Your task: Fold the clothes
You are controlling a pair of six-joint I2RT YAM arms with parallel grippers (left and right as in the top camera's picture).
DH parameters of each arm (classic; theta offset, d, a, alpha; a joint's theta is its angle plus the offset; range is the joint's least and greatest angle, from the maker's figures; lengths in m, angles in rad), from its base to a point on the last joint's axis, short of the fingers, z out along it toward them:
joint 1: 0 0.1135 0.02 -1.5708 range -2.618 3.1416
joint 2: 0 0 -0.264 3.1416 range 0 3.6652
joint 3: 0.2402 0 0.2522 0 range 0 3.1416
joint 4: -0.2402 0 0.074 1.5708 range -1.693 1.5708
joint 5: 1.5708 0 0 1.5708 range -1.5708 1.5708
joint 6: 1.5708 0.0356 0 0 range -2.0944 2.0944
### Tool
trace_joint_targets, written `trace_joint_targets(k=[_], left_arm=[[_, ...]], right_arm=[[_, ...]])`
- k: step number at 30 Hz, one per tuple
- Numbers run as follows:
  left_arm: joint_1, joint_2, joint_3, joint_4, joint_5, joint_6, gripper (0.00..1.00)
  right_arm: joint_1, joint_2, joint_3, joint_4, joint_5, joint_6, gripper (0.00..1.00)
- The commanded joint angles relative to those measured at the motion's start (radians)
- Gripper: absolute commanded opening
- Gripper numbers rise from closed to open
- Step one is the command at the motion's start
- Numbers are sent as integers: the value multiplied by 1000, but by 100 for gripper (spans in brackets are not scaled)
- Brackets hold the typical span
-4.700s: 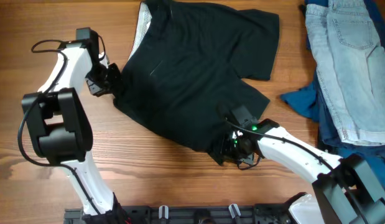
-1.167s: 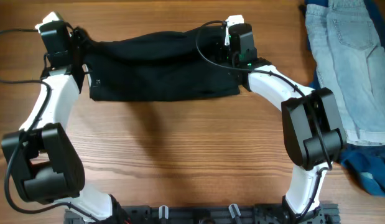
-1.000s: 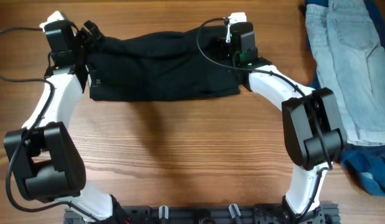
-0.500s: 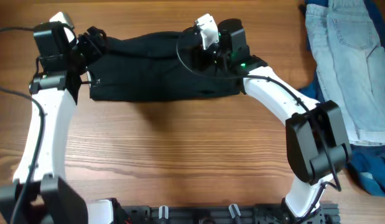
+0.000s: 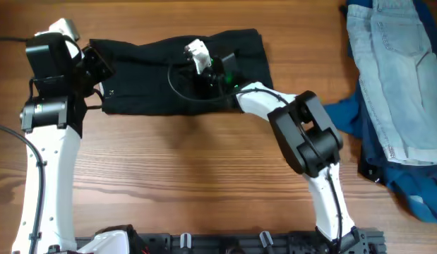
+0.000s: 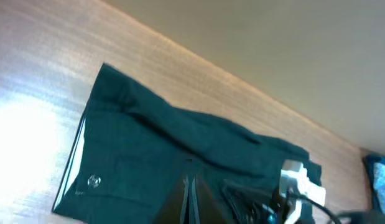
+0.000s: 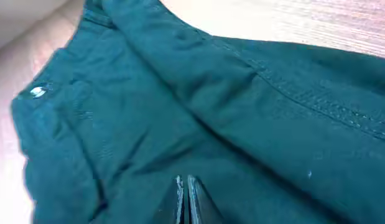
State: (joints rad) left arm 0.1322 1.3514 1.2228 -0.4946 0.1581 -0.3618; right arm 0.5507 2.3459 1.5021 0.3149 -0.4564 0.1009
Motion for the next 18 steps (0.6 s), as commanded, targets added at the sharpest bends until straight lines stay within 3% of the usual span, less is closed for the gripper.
trace_joint_targets(k=[1,8,14,18], left_arm=[[1,3,0,-4,-3,-13,4],[1,5,0,-34,-4,-13,5],[1,6,0,-113,-14,-13,6],[1,25,0,-132,-21,-12,12]], right_arm=[[-2,72,63,8,50,-11,4],[-18,134,144,78,234,-59,4],[-117,134,373,77,159,5,4],[-175,115,468,-231,28,32,6]])
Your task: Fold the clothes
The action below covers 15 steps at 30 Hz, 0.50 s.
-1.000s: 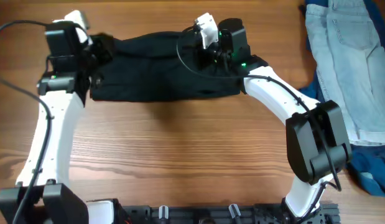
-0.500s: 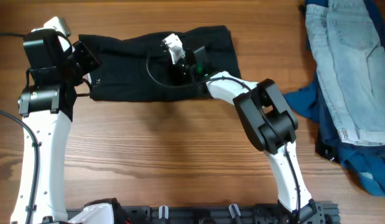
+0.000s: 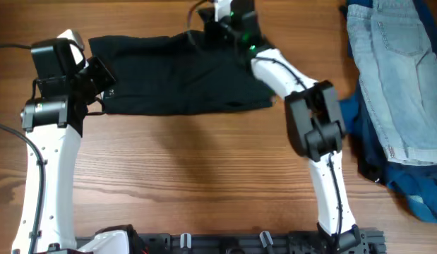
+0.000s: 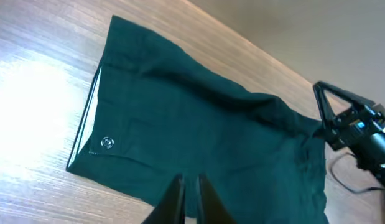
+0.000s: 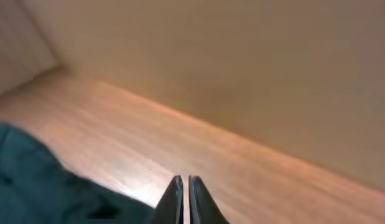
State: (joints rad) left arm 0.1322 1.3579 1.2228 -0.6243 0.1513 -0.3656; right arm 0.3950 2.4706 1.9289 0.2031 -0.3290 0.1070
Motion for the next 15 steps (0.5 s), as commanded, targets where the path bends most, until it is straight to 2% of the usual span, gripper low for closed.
trace_joint_targets(k=[1,2,3,4,5,7,8,10,11,12,15], left_arm=[[1,29,0,-9,-14,-8,23],[1,42,0,-16,-14,-8,27],[1,62,0,-25,-14,-8,30],[1,77,0,-31,-13,-8,33],[1,104,0,-46,-13,-9,36],[1,139,0,-69,-10,-9,37],[1,158,0,-76,7,-8,40],[1,169,0,-61,63,21,74],[1,168,0,-61,62,22,85],[1,169,0,-62,61,29,90],[1,169,0,-79,61,74,98]], right_arm=[[-32,-41,43,-227,-111,24,13],[-45,-82,43,-347,-114,24,47],[-60,-136,43,-477,-114,23,66],[-76,-187,43,-600,-113,24,82],[-90,-226,43,-698,-113,25,90],[-123,-295,43,-882,-113,27,100],[-153,-326,43,-989,-113,40,100],[-226,-334,40,-1150,-114,86,100],[-255,-332,18,-1198,-121,86,100],[-274,-332,-3,-1223,-121,86,100],[-307,-332,-83,-1241,-121,84,100]])
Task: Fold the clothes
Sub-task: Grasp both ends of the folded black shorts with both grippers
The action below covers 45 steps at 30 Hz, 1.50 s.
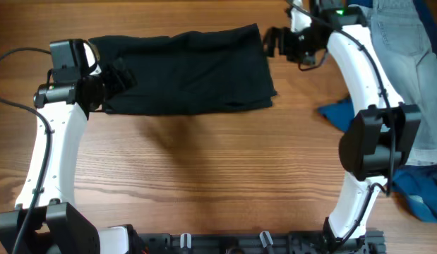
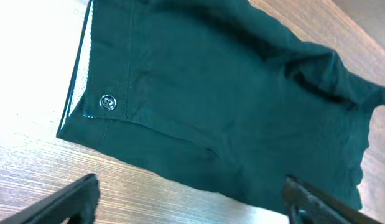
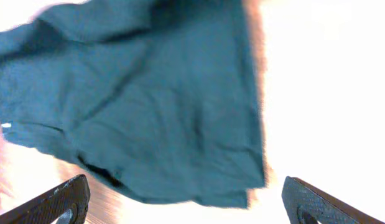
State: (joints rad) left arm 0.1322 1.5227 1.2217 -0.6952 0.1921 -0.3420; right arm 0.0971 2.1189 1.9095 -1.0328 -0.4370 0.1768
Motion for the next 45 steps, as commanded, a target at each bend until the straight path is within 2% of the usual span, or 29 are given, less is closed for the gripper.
trace_joint_targets(k=[1,8,15,20,22,23,24,25,26,27,35,41,42,43,45], left_arm=[[1,5,1,-13,20,51,100],[1,26,1,-26,21,50,100],[1,26,1,-38,20,50,100],[1,26,1,-58,2,50,100],[1,26,1,-67,-29,51,100],[1,26,1,-66,-29,50,100],[1,26,1,-66,-29,50,100],[1,26,1,-66,-29,50,100],[1,26,1,-66,-29,50,100],[1,26,1,-66,-29,50,100],[1,26,1,-69,-29,50,99],[1,32,1,-92,-29,50,100],[1,35,1,-92,-29,50,100],[1,39,1,-91,-29,50,100],[1,56,1,-90,-29,50,100]], right_arm=[[-16,19,-87,-6,-13,13,100],[-6,19,-293,121,-58,11,100],[-3,19,-511,372,-93,87,100],[82,19,-565,441,-95,115,95],[135,21,-589,447,-83,124,91],[156,21,-594,447,-45,149,76],[160,21,-594,454,-42,147,49],[157,21,-593,457,-43,147,27],[144,21,-593,457,-43,147,11],[131,20,-593,454,-47,143,4],[-77,-31,-592,375,-174,-32,4],[-103,-185,-592,289,-167,-72,5],[-103,-230,-592,265,-163,-98,11],[-103,-301,-591,238,-118,-106,29],[-103,-381,-591,206,-25,-72,39]])
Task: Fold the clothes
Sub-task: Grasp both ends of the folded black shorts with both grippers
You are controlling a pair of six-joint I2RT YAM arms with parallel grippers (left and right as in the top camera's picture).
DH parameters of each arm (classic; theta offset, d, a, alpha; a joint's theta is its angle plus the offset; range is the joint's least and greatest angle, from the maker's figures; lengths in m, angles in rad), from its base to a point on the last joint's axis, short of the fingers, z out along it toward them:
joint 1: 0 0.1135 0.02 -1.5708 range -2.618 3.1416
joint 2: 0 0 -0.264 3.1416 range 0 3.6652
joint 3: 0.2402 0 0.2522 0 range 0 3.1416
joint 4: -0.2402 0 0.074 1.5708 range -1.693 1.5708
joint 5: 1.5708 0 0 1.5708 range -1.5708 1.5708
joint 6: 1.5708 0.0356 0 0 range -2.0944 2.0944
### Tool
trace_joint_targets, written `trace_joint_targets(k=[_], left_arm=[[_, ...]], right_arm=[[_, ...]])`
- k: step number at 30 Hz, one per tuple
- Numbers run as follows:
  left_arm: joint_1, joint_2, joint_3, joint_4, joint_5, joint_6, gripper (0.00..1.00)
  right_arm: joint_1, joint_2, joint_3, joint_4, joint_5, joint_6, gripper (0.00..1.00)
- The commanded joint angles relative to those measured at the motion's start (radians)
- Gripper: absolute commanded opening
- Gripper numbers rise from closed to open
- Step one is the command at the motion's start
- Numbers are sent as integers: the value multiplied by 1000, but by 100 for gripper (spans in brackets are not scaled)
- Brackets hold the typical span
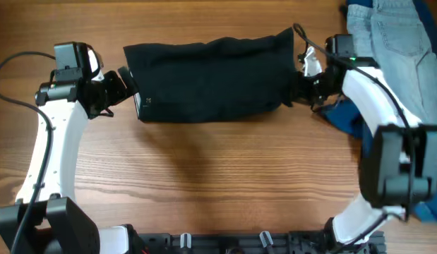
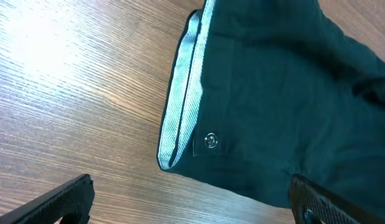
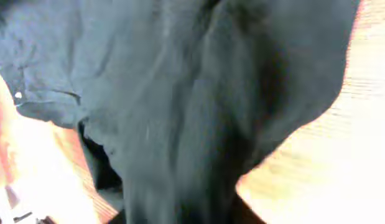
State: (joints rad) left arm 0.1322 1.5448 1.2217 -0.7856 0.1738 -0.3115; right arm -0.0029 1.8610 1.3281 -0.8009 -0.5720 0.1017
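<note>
A dark green-black garment (image 1: 211, 74) lies folded in a long band across the far middle of the table. Its waistband end, with pale lining (image 2: 183, 93) and a metal button (image 2: 210, 141), points left. My left gripper (image 1: 125, 81) stands open just left of that end, its fingers (image 2: 68, 199) wide apart over bare wood and apart from the cloth. At the garment's right end my right gripper (image 1: 299, 86) is shut on the cloth (image 3: 180, 93), which bunches down between its jaws.
A pile of other clothes lies at the right edge: light denim jeans (image 1: 394, 42) over a blue garment (image 1: 349, 116), close behind my right arm. Bare wooden tabletop (image 1: 204, 176) spreads in front of the garment.
My right gripper was open beyond the garment's upper right corner and is now shut on its right end. The garment lies further right. My left gripper stays open, with the waistband now ahead of it.
First both grippers were shut, the right over the garment's middle, the left at its left end. Then the right was at the far edge. Then both stood open at the garment's two ends. Now the right holds the right end and the garment has shifted right.
</note>
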Motion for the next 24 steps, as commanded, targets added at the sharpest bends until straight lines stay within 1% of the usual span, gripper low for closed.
trace_joint_targets(k=[1,2,3,4,6,9,14,18,22,24], left_arm=[[1,48,1,0,-10,19,100],[1,63,1,-1,-10,19,100],[1,78,1,-1,-6,16,100],[1,88,1,0,-3,16,100],[1,103,1,0,2,16,100],[1,121,1,11,2,16,100],[1,144,1,80,26,12,100],[4,277,1,162,119,12,100],[43,374,1,267,230,13,100],[56,401,1,306,257,20,100]], right_arm=[[-3,-159,-10,-47,138,5,55],[-3,-179,-10,-70,148,3,70],[-3,-191,-10,-103,177,3,80],[-3,-193,-10,-126,200,3,83],[-3,-193,-10,-161,233,6,83],[5,-193,-10,-167,231,5,83],[85,-193,-10,-98,227,-8,84],[159,-193,-10,-25,228,11,85],[162,-193,-10,-25,228,10,85],[162,-193,-10,-23,228,10,84]])
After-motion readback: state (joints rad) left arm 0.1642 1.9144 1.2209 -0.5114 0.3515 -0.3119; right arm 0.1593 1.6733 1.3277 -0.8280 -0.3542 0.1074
